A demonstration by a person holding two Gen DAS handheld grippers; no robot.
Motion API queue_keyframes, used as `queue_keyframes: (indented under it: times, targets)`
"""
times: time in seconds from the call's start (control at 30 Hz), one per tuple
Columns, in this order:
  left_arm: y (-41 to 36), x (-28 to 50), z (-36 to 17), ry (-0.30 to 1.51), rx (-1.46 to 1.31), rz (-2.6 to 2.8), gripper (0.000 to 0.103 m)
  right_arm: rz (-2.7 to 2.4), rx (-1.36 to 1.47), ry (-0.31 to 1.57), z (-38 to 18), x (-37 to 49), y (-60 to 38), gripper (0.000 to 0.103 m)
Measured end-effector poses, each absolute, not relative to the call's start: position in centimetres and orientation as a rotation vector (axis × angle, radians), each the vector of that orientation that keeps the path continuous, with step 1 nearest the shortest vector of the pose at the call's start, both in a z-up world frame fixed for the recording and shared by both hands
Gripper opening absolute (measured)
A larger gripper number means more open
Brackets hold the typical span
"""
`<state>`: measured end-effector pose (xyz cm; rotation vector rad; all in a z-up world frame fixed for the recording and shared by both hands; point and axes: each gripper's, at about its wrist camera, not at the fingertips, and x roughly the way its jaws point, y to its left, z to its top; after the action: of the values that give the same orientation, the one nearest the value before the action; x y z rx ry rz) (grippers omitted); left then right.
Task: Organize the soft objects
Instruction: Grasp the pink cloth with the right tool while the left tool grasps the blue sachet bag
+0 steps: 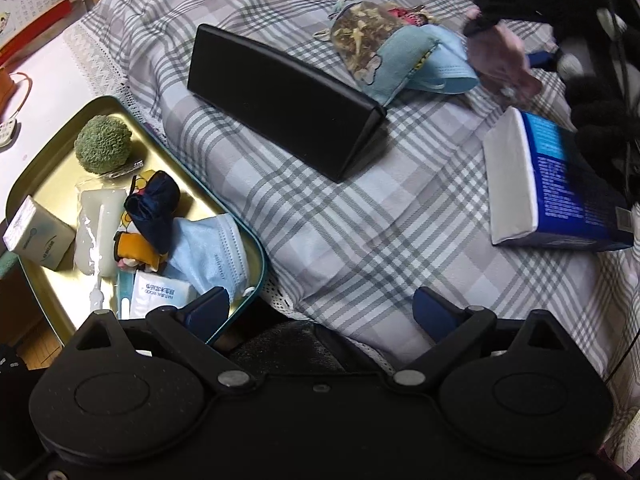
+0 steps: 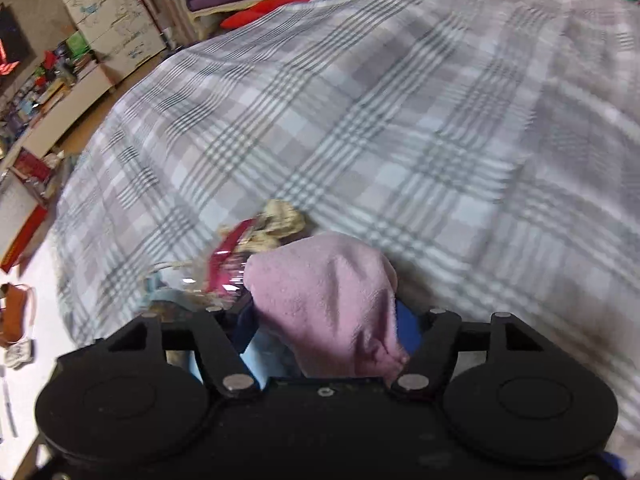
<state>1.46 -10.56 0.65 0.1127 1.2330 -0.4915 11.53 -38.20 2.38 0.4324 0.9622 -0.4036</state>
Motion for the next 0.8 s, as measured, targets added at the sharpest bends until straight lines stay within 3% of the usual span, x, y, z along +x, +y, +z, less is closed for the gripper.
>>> queue_keyframes:
  times: [0.37, 0.8]
  targets:
    - [-11.2, 2.6, 4.1, 1.176, 0.057, -0.557, 0.095, -0.655, 0.295, 0.844, 2.7, 4.3, -40.4, 0.067]
    - [-16.5, 11.2, 7.1, 1.207, 0.039, -0.533, 0.095, -0.655, 0.14, 0.9, 0.1, 5.1, -38.4, 0.071]
